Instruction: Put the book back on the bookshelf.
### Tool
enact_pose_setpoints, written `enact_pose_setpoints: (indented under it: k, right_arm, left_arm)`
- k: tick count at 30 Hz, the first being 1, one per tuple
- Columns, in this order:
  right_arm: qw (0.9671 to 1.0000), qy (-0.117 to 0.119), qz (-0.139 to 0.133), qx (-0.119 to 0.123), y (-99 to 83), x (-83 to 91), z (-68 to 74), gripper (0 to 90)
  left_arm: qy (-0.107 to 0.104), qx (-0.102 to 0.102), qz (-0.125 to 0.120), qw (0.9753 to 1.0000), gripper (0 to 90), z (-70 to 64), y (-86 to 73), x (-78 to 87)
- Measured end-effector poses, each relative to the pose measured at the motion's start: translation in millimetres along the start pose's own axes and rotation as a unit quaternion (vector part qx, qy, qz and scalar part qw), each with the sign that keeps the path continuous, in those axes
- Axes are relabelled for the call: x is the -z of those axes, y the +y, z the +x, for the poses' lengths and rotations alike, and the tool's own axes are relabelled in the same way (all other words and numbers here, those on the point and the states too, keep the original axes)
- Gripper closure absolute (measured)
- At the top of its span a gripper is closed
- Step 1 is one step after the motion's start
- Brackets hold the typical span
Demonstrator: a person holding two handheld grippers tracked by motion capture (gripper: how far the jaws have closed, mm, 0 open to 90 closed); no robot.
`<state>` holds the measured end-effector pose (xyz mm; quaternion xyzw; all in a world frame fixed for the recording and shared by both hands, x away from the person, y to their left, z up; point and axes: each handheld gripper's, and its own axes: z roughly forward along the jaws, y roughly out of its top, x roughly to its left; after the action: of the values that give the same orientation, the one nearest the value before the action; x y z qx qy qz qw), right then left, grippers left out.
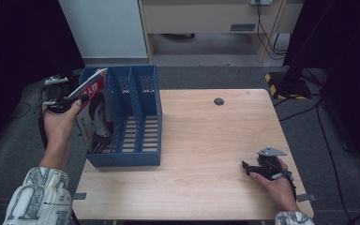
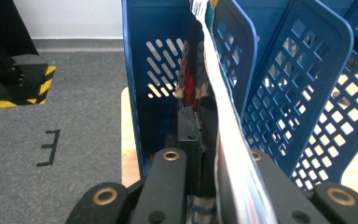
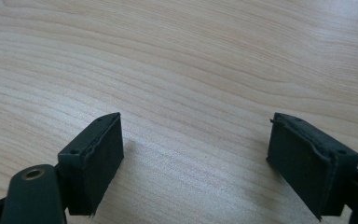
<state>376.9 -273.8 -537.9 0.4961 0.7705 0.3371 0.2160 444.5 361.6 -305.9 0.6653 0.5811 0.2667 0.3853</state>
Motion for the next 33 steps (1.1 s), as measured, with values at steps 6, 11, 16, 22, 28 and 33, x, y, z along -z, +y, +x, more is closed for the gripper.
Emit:
enact_pose_setpoints:
  k: [6, 11, 16, 22, 28, 33]
  right_arm:
    - [1.0, 0.0, 0.0, 0.0, 0.0, 0.0, 0.0, 18.4]
    - [1.0, 0.0, 0.0, 0.0, 0.0, 0.0, 0.0, 18.4]
    - [1.0, 0.0, 0.0, 0.001, 0.0, 0.0, -0.1, 18.4]
    - [1.0, 0.0, 0.0, 0.001, 0.0, 0.0, -0.2, 18.4]
    - [1.0, 0.0, 0.0, 0.001, 0.0, 0.0, -0.2, 18.4]
    - [1.0, 0.0, -0.001, 0.001, 0.0, -0.1, -0.1, 18.4]
  left_arm:
    - [0.004, -0.001, 0.006, 1.0, 85.3, 3.3, -5.8, 1.4]
    - [0.003, 0.003, 0.008, 1.0, 85.3, 8.9, -10.1, 3.9]
    - [0.004, 0.005, 0.011, 0.9999, 85.2, 12.9, -12.4, 5.6]
    - [0.003, 0.005, 0.016, 0.9999, 85.0, 14.5, -14.1, 5.0]
    - [0.004, 0.006, 0.019, 0.9998, 84.3, 17.2, -13.7, 5.5]
    - [0.004, 0.01, 0.024, 0.9997, 83.6, 22.0, -11.0, 4.3]
